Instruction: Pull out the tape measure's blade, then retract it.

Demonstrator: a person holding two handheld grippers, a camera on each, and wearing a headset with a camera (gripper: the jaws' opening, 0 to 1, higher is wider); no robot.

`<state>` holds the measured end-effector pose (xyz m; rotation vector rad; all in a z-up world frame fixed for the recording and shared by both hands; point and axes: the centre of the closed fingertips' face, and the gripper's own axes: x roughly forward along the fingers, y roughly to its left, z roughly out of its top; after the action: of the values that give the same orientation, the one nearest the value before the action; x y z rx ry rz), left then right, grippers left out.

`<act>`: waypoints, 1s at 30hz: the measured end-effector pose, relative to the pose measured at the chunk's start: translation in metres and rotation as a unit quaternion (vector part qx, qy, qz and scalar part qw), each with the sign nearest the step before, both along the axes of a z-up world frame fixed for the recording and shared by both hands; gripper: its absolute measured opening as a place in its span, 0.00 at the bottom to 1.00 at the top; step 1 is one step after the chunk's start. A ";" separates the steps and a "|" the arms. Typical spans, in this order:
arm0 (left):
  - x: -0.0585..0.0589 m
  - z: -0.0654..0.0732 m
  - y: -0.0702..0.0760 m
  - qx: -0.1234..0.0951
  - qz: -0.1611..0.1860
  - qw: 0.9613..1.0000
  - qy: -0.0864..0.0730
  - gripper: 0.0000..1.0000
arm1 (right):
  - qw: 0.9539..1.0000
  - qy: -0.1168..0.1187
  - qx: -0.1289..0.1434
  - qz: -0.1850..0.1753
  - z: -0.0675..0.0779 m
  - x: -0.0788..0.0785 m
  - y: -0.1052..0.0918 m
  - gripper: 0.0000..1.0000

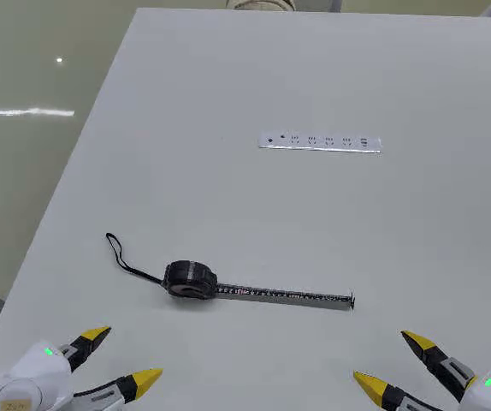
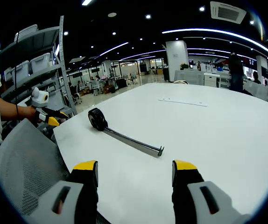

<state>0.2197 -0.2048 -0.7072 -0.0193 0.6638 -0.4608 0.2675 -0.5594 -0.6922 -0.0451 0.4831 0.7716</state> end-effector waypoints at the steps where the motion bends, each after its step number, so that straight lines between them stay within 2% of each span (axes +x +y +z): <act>1: 0.001 0.000 -0.001 0.001 -0.001 1.000 0.000 0.67 | 1.000 0.000 -0.001 0.001 0.000 0.001 0.001 0.65; 16: 0.012 0.003 -0.011 0.011 -0.003 1.000 0.007 0.68 | 1.000 -0.005 0.001 0.004 0.000 0.011 0.004 0.64; 30: 0.029 0.003 -0.023 0.018 -0.005 1.000 0.012 0.69 | 1.000 -0.004 0.005 0.000 0.000 0.016 0.001 0.64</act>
<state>0.2485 -0.2277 -0.7039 0.0129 0.6954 -0.4577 0.2837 -0.5588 -0.6926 -0.0393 0.4707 0.7734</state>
